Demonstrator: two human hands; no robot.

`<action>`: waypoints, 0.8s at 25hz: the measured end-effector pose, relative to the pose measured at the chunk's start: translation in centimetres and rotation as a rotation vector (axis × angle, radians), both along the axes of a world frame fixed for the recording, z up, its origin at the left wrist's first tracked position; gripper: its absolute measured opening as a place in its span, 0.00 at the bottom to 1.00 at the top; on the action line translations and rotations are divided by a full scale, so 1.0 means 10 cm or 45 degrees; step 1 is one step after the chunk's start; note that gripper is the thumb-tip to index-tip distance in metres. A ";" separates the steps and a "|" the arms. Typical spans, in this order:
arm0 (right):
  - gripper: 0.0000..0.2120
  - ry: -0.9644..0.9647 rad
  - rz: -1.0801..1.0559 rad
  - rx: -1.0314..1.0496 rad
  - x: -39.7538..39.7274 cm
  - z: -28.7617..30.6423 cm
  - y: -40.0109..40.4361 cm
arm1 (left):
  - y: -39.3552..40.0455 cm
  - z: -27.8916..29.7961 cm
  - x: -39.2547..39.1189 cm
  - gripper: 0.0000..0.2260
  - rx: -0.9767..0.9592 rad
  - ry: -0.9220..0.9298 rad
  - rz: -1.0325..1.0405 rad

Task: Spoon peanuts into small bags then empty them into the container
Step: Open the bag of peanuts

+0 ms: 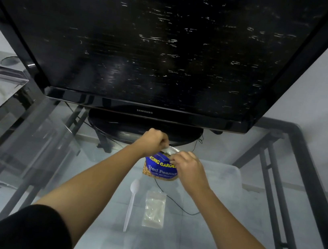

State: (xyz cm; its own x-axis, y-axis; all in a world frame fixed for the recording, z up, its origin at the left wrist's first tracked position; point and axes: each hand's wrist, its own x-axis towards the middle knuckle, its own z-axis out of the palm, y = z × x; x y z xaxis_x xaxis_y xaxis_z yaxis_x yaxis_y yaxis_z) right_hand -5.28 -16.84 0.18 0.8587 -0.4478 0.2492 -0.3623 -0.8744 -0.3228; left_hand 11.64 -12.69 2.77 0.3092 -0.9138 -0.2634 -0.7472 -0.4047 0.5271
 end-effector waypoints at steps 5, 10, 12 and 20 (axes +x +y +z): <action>0.06 0.115 0.039 0.208 -0.12 0.13 0.01 | 0.00 0.04 -0.03 0.09 -0.310 -0.259 -0.102; 0.07 0.045 -0.057 0.476 -0.13 0.18 0.03 | 0.08 0.03 -0.04 0.11 -0.421 -0.127 -0.029; 0.08 -0.141 -0.229 0.565 -0.10 0.16 0.00 | 0.19 0.03 0.02 0.13 -0.300 -0.136 -0.066; 0.28 0.082 -0.353 0.841 -0.05 0.25 -0.10 | 0.31 0.06 0.02 0.24 -0.027 0.169 0.163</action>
State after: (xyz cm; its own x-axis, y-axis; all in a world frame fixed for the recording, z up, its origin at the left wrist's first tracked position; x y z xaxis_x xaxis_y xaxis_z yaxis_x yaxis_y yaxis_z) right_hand -5.75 -17.87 2.67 0.6952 -0.6915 -0.1961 -0.5789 -0.3770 -0.7230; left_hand 11.88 -9.63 3.35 0.3872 -0.8749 -0.2908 -0.6137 -0.4800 0.6268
